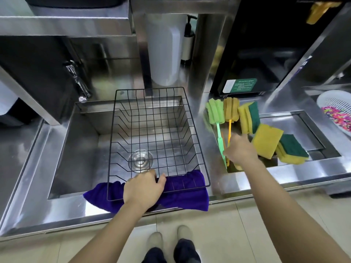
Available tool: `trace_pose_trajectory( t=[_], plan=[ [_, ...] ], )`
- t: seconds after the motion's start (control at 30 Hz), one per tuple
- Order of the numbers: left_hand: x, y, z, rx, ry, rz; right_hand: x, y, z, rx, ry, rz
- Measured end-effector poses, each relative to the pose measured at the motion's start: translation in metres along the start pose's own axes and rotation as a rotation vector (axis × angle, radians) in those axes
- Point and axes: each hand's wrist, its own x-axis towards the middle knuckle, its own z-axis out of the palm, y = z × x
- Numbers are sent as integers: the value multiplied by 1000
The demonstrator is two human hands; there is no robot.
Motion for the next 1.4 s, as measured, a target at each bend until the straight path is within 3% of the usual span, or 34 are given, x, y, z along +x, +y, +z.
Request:
trace_pose_trajectory(
  t=[0.1,0.27,0.37,0.6,0.8,0.9,1.0,1.1,1.3,1.4],
  plan=[
    [-2,2,0,-1,7,5,-14,-16,-48,160,-17,-2],
    [-2,4,-3,-10,0,11,-39,-56,-99,427,209,-217],
    [-4,4,-5,-14,5,18,-40,-86,-78,531,109,-382],
    [-5,9,-9,9,30,46,-36,-108,22,399,-41,-660],
    [-6,3,-4,44,88,81,-31,-100,69,132,-64,-583],
    [-7,2,-2,51,103,100,-31,-95,75,147,-119,-582],
    [-8,2,-2,41,111,103,-29,-95,78,260,-267,-638],
    [-10,1,-2,46,130,112,-28,-97,81,369,-432,-578],
    [-13,-1,-3,46,211,147,-29,-97,86,459,-394,-664],
    [-13,-3,-4,24,253,200,-29,-102,82,371,-452,-784]
  ],
)
